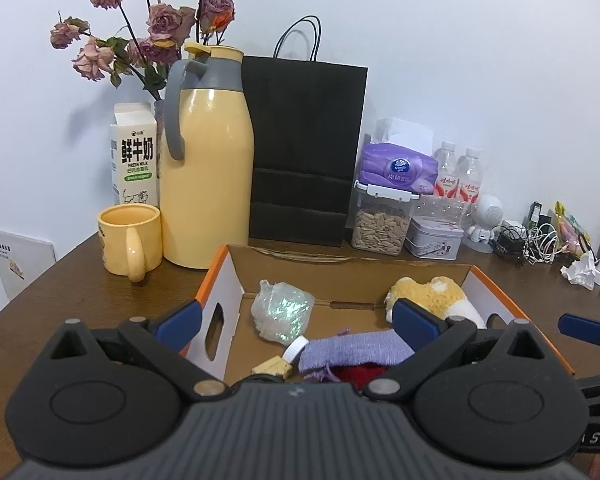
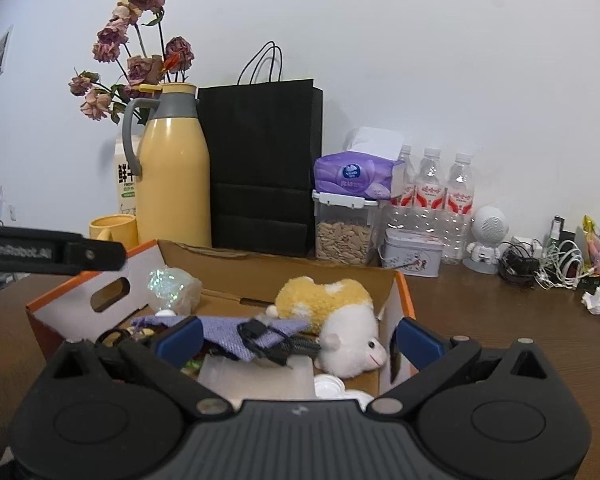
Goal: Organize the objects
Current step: 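Withdraw both tools from the box toward the table, then grasp the white tissue with the left tool while the right tool grasps a white cap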
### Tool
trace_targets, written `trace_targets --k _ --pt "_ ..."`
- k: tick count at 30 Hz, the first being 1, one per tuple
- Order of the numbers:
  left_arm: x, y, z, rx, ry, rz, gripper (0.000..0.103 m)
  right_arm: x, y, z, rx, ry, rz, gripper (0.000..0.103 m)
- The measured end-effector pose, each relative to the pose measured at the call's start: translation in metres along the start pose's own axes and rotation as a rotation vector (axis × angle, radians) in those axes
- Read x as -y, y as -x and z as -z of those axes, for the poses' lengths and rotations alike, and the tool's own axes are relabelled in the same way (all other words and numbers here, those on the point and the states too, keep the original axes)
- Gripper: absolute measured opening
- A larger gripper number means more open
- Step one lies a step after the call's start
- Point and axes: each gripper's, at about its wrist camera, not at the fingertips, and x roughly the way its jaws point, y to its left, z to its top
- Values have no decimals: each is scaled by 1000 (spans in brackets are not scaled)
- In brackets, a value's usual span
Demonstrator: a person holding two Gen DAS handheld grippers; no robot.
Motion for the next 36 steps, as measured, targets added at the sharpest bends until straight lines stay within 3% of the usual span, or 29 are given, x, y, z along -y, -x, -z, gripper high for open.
trace_targets --k 6,11,17,24,34,36 --pt "-8 25 10 -15 -6 2 103 0 27 16 -16 9 8 103" --pt "-17 40 20 -60 -24 1 103 -8 47 35 -78 39 -50 102" --pt "-32 53 35 -112 -33 -30 103 -21 50 56 -208 57 -140 76" --pt "-49 59 49 -167 -7 -68 103 -38 42 65 -272 65 -201 52" --pt "-54 58 65 -236 -14 -59 103 -40 37 69 -278 63 -201 28" --pt "-56 57 68 -255 -14 -59 103 -42 38 69 -275 72 -203 27"
